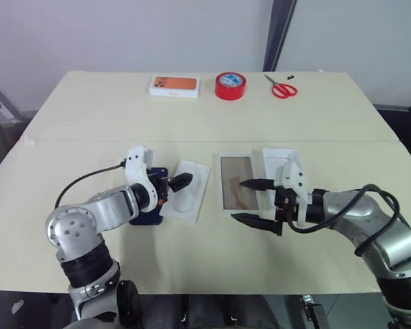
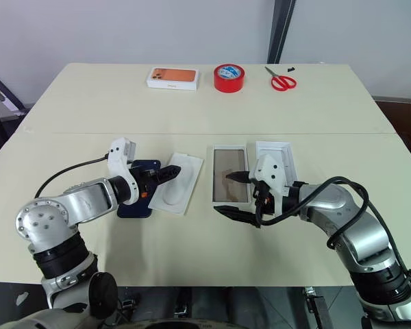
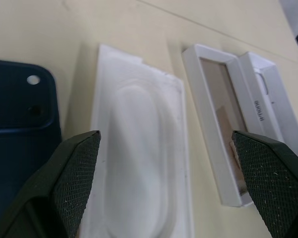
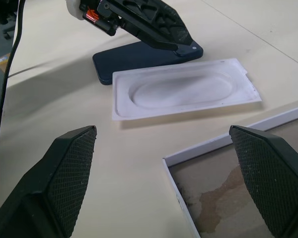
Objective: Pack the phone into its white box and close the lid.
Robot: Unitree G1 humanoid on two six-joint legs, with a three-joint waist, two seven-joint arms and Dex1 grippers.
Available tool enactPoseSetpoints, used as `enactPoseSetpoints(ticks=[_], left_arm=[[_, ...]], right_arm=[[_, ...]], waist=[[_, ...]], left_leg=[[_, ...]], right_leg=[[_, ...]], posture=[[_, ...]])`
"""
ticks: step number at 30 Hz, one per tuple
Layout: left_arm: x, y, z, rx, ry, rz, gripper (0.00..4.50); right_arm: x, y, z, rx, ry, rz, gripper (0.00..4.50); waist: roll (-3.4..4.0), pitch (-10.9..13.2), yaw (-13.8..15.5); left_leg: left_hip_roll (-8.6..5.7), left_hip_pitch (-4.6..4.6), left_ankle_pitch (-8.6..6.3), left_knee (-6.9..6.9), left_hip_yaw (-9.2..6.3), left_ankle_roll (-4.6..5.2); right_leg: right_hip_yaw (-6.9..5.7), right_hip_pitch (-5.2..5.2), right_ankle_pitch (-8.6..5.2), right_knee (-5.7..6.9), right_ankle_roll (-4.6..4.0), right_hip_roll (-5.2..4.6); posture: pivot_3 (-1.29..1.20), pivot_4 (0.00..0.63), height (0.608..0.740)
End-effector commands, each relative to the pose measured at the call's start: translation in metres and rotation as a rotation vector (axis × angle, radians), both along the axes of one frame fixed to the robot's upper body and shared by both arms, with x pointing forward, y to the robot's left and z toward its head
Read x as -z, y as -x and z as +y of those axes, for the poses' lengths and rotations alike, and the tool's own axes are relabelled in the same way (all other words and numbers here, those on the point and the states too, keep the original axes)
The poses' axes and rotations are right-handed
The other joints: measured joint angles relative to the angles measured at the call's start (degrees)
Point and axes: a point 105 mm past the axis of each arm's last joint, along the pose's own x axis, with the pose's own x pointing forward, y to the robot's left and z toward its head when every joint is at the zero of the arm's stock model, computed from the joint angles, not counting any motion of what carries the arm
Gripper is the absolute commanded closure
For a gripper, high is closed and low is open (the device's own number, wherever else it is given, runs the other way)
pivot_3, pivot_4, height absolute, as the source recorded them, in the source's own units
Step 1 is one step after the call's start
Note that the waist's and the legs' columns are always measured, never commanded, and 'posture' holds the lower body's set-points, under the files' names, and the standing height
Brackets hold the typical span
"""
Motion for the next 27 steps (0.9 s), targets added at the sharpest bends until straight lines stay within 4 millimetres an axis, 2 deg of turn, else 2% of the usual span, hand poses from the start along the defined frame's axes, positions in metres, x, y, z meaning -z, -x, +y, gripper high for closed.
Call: enactPoseSetpoints(ticks=[1,9,16,23,27], left_arm=[[0.002,0.002,-0.006,0.027,0.002,0.020,0.04],[0.017,0.002,-0.007,0.040,-0.029,0.099,0.04],[0.021,0.000,-0.010,0.054,-0.020,0.140,0.04],[-0.004,0.000,-0.018,0.108,0.049,0.042,0.04],[-0.012,0.000,-0.018,0.105,0.079,0.012,0.04]], right_arm=[[-0.011,0.004,0.007,-0.038,-0.013,-0.047,0.02],[-0.011,0.006,0.007,-0.027,-0.013,-0.045,0.02],[-0.012,0.007,0.008,-0.018,-0.018,-0.048,0.02],[-0.012,0.007,0.010,-0.017,-0.022,-0.044,0.02],[-0.012,0.007,0.011,-0.024,-0.024,-0.044,0.02]], waist=[[0.00,0.0,0.0],[0.00,0.0,0.0],[0.00,0.0,0.1],[0.00,0.0,0.1],[0.00,0.0,0.0]], left_leg=[[0.00,0.00,0.00,0.00,0.00,0.00],[0.00,0.00,0.04,0.00,0.00,-0.07],[-0.01,0.00,0.07,0.00,0.00,-0.13],[-0.02,0.00,0.08,0.00,0.00,-0.14],[-0.02,0.00,0.10,0.00,0.00,-0.18]], right_leg=[[0.00,0.00,0.00,0.00,0.00,0.00],[0.00,-0.01,0.00,0.01,0.00,0.00],[0.00,0.00,0.00,0.00,0.00,0.00],[0.00,0.01,0.00,-0.01,0.00,-0.01],[0.00,0.00,0.00,-0.01,0.00,-0.01]], posture=[[0.00,0.150,0.725],[0.00,0.150,0.725],[0.00,0.150,0.725],[0.00,0.150,0.725],[0.00,0.150,0.725]])
